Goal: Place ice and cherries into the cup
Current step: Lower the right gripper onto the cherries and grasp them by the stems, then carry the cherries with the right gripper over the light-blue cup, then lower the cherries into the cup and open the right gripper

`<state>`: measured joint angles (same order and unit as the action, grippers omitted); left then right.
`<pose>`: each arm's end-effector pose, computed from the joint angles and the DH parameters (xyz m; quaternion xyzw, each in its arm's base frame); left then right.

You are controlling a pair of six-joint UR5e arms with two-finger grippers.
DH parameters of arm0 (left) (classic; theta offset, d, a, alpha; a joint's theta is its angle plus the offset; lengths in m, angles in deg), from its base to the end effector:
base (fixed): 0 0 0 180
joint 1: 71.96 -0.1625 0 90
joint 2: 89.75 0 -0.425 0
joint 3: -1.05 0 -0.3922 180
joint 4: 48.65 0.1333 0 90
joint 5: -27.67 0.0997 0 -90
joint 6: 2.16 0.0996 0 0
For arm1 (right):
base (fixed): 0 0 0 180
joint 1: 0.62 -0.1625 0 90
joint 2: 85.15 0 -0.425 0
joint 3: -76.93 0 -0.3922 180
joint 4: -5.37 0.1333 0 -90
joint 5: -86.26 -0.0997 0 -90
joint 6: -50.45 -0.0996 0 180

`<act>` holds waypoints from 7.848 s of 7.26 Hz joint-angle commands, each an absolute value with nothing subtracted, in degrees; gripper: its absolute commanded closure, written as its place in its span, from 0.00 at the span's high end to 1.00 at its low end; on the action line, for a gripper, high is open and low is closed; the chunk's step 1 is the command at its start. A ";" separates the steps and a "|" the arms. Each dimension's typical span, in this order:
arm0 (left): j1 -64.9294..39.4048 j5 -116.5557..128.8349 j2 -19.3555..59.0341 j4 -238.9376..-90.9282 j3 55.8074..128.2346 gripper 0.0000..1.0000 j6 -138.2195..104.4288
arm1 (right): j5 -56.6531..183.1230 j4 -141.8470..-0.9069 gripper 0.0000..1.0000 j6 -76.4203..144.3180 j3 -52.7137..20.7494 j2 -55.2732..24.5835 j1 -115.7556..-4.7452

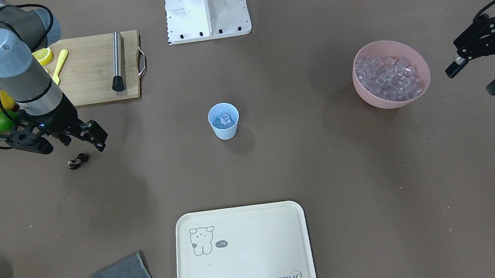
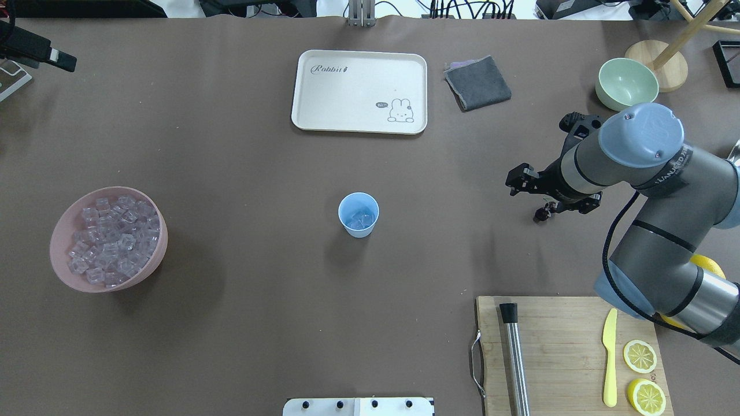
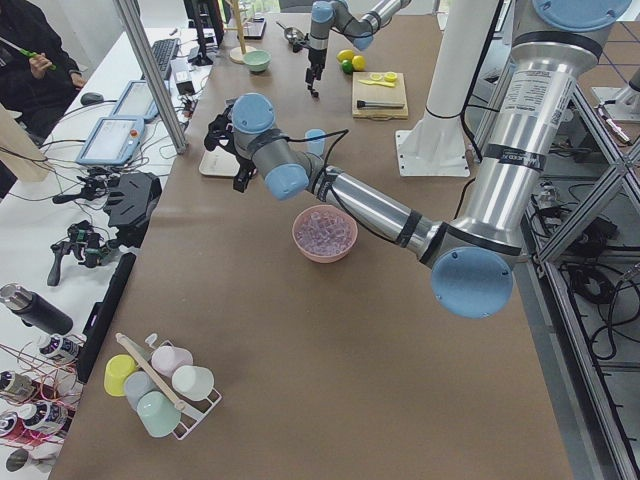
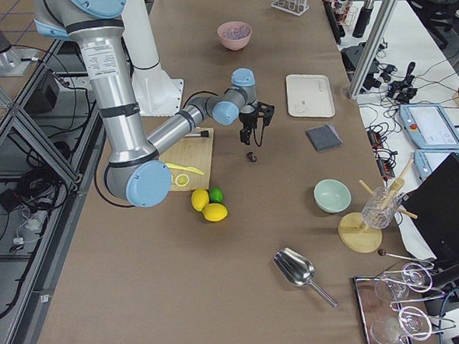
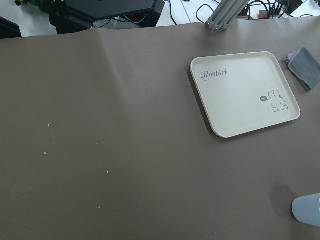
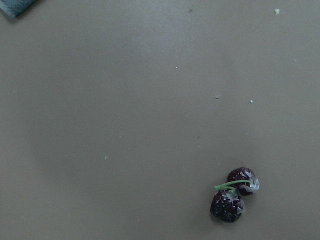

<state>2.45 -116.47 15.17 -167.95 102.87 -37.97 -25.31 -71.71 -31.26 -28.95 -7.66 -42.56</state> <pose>0.1009 -0.5572 0.3466 0.2027 0.5434 0.0725 0.8114 -0.3617 -0.4550 0.3947 -0.0115 -0.3881 0.2029 0.8990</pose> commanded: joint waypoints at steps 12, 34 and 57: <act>2.31 -116.12 15.71 -166.16 102.83 0.98 -37.06 | -20.35 -71.80 0.82 -32.34 -23.01 -7.55 -41.32; 2.40 -116.20 15.54 -166.16 102.57 0.98 -37.06 | -22.38 -70.92 0.00 -32.61 -28.19 -22.27 -40.63; 5.03 -108.44 -0.15 -173.76 102.04 0.98 -23.39 | -26.27 -73.61 1.00 -28.94 -29.49 -27.25 -38.19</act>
